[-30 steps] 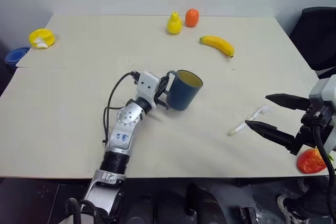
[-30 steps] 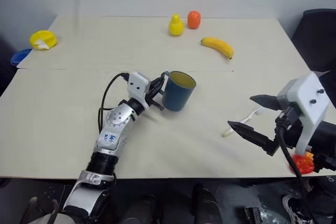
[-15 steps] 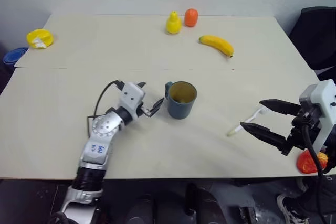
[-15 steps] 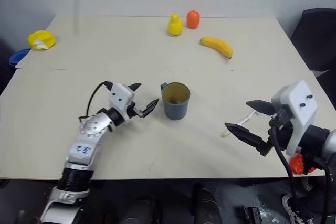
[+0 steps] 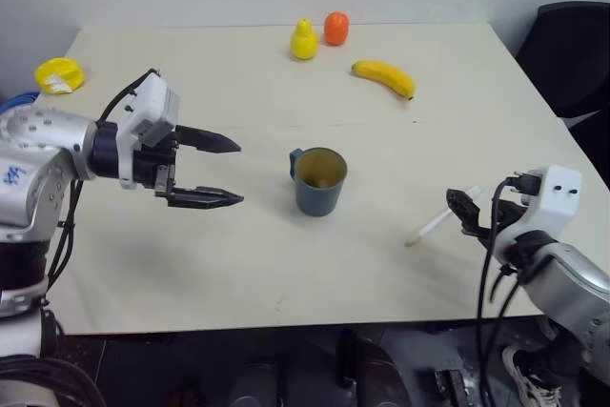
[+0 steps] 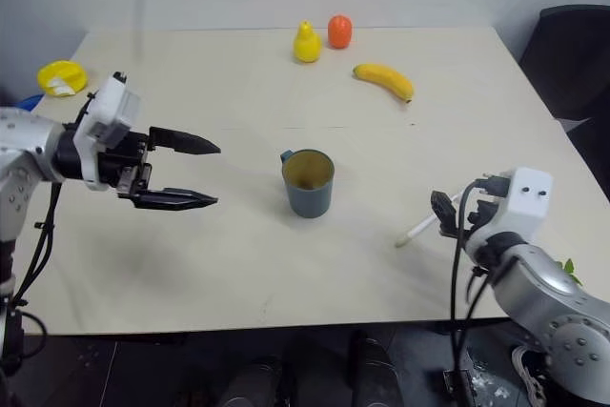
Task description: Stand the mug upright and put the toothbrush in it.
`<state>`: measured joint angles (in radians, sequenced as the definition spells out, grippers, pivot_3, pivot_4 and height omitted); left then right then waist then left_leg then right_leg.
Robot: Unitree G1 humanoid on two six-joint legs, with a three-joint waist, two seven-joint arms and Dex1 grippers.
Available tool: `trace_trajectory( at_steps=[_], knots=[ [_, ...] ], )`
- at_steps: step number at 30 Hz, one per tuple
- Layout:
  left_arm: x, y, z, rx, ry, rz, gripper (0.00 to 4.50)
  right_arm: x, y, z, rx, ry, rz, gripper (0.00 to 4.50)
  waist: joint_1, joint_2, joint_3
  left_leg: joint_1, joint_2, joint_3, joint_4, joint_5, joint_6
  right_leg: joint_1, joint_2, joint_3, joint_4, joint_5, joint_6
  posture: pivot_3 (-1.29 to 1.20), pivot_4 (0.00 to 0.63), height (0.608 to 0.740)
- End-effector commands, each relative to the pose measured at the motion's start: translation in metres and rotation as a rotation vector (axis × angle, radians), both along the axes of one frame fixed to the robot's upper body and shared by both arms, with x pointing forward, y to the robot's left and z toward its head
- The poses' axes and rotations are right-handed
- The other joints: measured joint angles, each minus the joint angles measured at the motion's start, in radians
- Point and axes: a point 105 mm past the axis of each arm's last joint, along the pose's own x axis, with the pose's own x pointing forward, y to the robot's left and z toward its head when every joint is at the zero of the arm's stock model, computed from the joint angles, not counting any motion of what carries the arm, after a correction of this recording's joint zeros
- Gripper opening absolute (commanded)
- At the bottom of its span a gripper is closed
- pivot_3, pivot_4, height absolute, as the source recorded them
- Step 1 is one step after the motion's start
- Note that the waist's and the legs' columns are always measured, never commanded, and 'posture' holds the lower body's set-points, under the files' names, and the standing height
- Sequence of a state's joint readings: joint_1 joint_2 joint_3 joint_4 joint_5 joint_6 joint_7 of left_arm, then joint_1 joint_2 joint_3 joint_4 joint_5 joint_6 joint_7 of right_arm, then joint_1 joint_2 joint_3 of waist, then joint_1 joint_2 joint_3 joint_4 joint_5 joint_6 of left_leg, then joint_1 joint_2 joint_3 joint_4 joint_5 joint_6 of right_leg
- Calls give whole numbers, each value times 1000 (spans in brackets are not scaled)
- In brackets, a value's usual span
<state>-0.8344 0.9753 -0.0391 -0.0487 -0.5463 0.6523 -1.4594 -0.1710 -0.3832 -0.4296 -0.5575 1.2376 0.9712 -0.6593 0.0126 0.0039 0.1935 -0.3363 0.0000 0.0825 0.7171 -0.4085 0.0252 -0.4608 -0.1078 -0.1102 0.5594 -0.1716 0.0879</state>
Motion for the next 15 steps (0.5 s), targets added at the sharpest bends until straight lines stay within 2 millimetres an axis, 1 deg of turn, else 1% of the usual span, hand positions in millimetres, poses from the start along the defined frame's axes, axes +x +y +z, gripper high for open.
trace_trajectory(
  at_steps=[1, 3, 5, 7, 9, 12, 14, 15],
  knots=[
    [-9, -10, 18, 35, -61, -152, 4479, 14, -5, -12, 113, 59, -111, 4500, -14, 2, 1, 0, 0, 1, 0, 0, 0, 0, 0, 1, 0, 0, 0, 0, 150, 740],
    [-7, -15, 22, 29, -73, -186, 4479, 21, 0, -16, 176, 69, -106, 4500, -17, 2, 1, 0, 1, 2, -2, 0, 0, 0, 0, 4, 1, 0, 0, 0, 150, 740],
    [-4, -21, 25, 19, -85, -205, 4479, 30, 11, -18, 201, 77, -60, 4500, -24, 3, 1, 0, 2, 4, -3, 0, 0, -1, 1, 6, 1, 0, 0, 0, 150, 740],
    [-2, -26, 26, 15, -100, -221, 4479, 37, 22, -21, 186, 91, -18, 4500, -32, 3, 1, 0, 2, 5, -2, 0, 1, -1, 2, 6, 1, 0, 0, 0, 150, 740],
    [-1, -30, 26, 7, -109, -236, 4479, 43, 27, -28, 178, 110, 0, 4500, -40, 2, 1, 1, 3, 5, -2, 0, 1, -2, 2, 6, 1, 0, 0, 0, 150, 740],
    [-1, -34, 26, -1, -116, -250, 4500, 48, 34, -38, 191, 136, 21, 3967, -44, 1, 0, 1, 4, 5, -2, -1, 2, -2, 3, 8, 1, 0, 0, 0, 150, 740],
    [-1, -34, 26, -2, -121, -255, 4500, 49, 39, -41, 208, 143, 35, 3288, -44, 0, -1, 1, 5, 4, -2, -1, 3, -1, 4, 10, 1, 0, 0, 0, 150, 740],
    [-1, -35, 26, -5, -121, -255, 4500, 49, 42, -42, 210, 145, 42, 3025, -44, -1, -1, 1, 8, 4, -2, -1, 3, -1, 4, 11, 1, 0, 0, 0, 150, 740]
  ],
)
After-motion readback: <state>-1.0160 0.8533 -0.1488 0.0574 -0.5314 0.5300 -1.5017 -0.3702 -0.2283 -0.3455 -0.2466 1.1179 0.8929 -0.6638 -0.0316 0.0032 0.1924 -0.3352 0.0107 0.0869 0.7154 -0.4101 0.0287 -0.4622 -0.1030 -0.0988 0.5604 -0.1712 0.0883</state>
